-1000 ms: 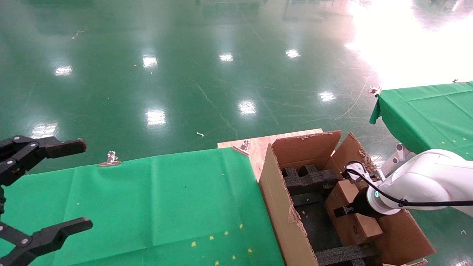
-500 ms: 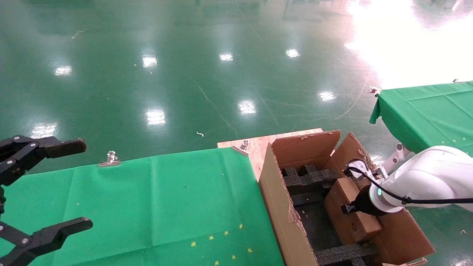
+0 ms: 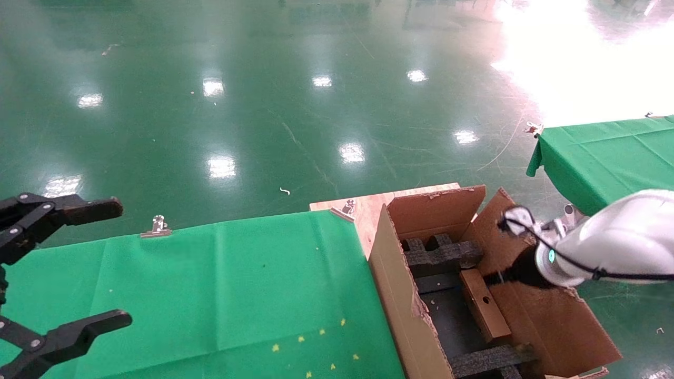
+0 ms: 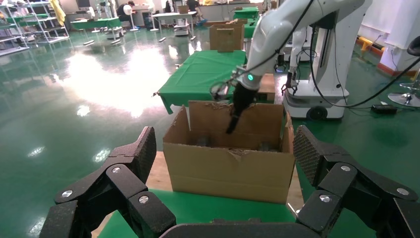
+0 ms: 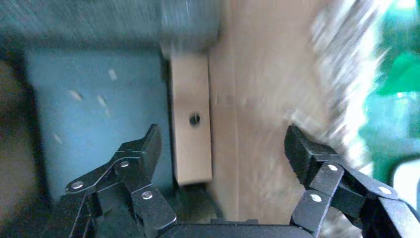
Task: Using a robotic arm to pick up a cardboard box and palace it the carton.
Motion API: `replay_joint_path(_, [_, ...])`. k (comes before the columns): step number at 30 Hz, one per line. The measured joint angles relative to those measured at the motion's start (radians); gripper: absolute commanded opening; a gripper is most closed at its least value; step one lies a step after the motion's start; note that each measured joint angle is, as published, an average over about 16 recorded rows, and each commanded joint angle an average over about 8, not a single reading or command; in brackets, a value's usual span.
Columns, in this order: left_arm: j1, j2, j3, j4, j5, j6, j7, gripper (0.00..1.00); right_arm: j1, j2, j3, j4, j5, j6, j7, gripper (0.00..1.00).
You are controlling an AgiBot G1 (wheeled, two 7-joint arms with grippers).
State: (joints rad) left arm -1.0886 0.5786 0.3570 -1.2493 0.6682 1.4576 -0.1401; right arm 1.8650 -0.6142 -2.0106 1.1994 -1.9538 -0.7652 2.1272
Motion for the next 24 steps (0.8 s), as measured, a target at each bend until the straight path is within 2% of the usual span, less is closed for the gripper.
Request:
replay_joint_path(7, [0.000, 0.000, 0.000, 0.000, 0.000, 0.000, 0.000, 1.00, 0.117, 0.031, 0.061, 0.092, 0.082, -0.012, -0.054, 1.00])
replay_joint_path(18, [0.000, 0.000, 0.000, 0.000, 0.000, 0.000, 0.000, 1.00, 0.273, 0.050, 0.185, 0.165, 0.402, -0.068, -0.319, 1.00])
replay_joint_path(24, [0.000, 0.000, 0.000, 0.000, 0.000, 0.000, 0.000, 1.00, 0.300, 0.052, 0.215, 0.168, 0.492, -0.091, -0.393, 1.00])
